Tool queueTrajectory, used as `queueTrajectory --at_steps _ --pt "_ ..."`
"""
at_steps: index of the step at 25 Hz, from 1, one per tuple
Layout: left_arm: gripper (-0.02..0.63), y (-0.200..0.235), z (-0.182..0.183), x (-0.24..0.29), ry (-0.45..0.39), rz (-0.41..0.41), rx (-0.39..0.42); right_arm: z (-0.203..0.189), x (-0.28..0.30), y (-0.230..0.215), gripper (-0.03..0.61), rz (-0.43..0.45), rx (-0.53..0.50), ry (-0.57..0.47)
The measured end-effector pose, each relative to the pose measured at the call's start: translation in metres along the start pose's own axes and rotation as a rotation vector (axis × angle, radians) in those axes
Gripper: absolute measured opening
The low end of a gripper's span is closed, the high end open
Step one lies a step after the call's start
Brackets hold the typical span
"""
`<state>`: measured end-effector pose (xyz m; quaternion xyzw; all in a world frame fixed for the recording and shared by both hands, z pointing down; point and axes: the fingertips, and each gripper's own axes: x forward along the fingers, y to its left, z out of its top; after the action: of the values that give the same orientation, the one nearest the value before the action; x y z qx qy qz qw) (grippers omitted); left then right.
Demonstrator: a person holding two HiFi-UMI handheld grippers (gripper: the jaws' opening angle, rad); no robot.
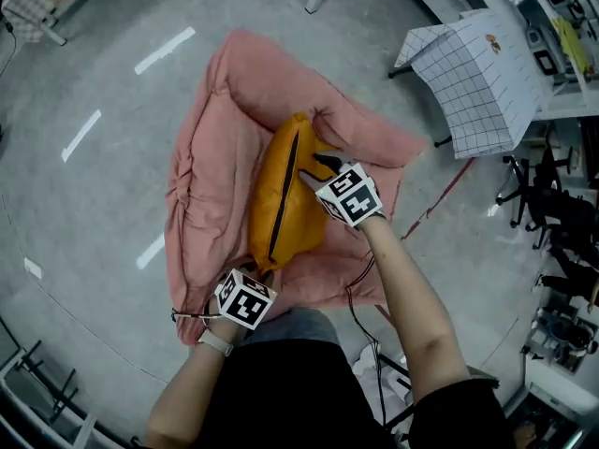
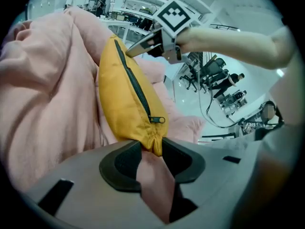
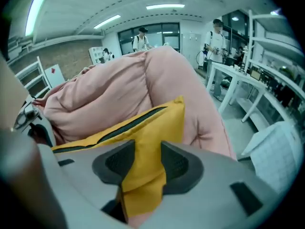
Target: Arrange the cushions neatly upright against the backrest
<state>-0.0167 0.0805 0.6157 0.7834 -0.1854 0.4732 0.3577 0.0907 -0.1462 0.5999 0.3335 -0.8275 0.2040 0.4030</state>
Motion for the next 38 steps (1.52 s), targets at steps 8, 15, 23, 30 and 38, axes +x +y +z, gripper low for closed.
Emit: queueTrajectory --at_steps 8,15,23,30,38 --pt "0.235 -0.005 0.014 -0.05 -0.058 0.052 -0.027 0.028 0.019 0.009 0.124 0.023 0.047 -0.087" --pt "0.201 -0.017 0.048 -0.073 -0.199 0.068 0.095 0.035 0.035 0.023 0.121 0.067 0.045 -0.097" --pt "0.016 0.027 0.069 -0.007 -0.127 0.14 0.103 0.039 0.039 0.028 0.115 0.1 0.101 -0.153" --pt "0.012 0.034 0.059 0.002 -0.096 0.072 0.024 -0.063 -0.007 0.005 0.132 0.003 0.371 -0.198" --pt "0.012 0.031 0.066 -0.001 -0.13 0.064 0.018 -0.18 -0.001 0.121 0.223 0.269 0.525 -0.056"
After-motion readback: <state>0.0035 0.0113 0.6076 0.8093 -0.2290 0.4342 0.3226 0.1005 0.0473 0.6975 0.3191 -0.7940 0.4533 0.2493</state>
